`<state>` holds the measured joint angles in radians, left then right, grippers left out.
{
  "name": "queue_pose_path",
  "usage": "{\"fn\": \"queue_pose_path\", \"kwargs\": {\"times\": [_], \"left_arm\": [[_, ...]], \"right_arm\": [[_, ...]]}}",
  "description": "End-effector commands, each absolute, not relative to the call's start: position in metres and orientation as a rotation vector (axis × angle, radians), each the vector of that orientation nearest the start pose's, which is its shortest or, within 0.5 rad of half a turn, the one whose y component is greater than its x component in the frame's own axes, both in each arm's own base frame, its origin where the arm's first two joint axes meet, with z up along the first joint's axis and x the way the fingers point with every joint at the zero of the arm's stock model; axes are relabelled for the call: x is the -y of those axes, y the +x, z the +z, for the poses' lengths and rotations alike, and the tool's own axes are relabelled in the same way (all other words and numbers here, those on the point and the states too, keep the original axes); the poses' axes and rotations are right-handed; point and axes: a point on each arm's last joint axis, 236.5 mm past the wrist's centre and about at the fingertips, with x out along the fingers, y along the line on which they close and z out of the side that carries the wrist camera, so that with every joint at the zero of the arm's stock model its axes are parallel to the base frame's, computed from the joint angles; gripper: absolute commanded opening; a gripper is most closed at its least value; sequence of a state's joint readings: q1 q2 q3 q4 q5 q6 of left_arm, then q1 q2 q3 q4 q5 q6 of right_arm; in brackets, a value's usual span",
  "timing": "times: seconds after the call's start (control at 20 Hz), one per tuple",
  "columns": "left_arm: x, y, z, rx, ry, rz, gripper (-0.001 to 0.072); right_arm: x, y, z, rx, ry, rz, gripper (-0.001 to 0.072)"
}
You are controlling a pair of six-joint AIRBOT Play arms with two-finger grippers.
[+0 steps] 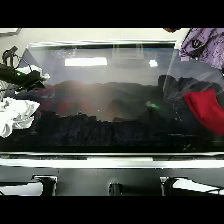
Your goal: Fold the clothes and pants, and hang the long-sleeved shirts on hangers.
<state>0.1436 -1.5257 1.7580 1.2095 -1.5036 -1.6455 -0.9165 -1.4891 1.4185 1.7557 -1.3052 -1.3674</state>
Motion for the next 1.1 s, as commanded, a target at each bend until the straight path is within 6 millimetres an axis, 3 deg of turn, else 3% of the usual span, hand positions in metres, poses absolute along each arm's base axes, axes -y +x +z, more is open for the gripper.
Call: {"fn": "queue_pose_path", "kwargs": {"times": [0.0, 0.15, 0.35, 0.7, 0.75, 0.8, 0.85, 0.95, 1.0, 1.05], "left_arm": [[0.020, 0.447, 0.110, -1.240, -0.404, -0.125, 0.0019], [0.020, 0.447, 0.110, -1.240, -0.403, -0.127, 0.0019], [0.022, 0.446, 0.110, -1.241, -0.400, -0.131, 0.0019], [0.029, 0.446, 0.110, -1.245, -0.390, -0.144, 0.0019], [0.030, 0.446, 0.110, -1.245, -0.389, -0.146, 0.0019], [0.030, 0.446, 0.110, -1.245, -0.389, -0.146, 0.0019], [0.030, 0.446, 0.110, -1.245, -0.389, -0.146, 0.0019], [0.030, 0.446, 0.110, -1.245, -0.389, -0.146, 0.0019], [0.030, 0.446, 0.110, -1.245, -0.389, -0.146, 0.0020], [0.030, 0.446, 0.110, -1.245, -0.390, -0.145, 0.0019]], "right_arm": [[0.276, 0.221, -0.033, -1.183, 1.000, -0.888, 0.0030], [0.259, 0.186, -0.052, -1.256, 0.963, -0.948, 0.0030], [0.253, 0.159, -0.058, -1.336, 0.940, -1.020, 0.0031], [0.256, 0.144, -0.057, -1.384, 0.899, -1.061, 0.0036], [0.257, 0.138, -0.056, -1.396, 0.896, -1.089, 0.0096], [0.258, 0.129, -0.055, -1.415, 0.892, -1.130, 0.0213], [0.259, 0.116, -0.053, -1.448, 0.879, -1.181, 0.0267], [0.268, 0.091, -0.043, -1.518, 0.787, -1.261, 0.0268], [0.276, 0.089, -0.034, -1.497, 0.759, -1.284, 0.0268], [0.284, 0.101, -0.023, -1.422, 0.758, -1.282, 0.0265]]}}
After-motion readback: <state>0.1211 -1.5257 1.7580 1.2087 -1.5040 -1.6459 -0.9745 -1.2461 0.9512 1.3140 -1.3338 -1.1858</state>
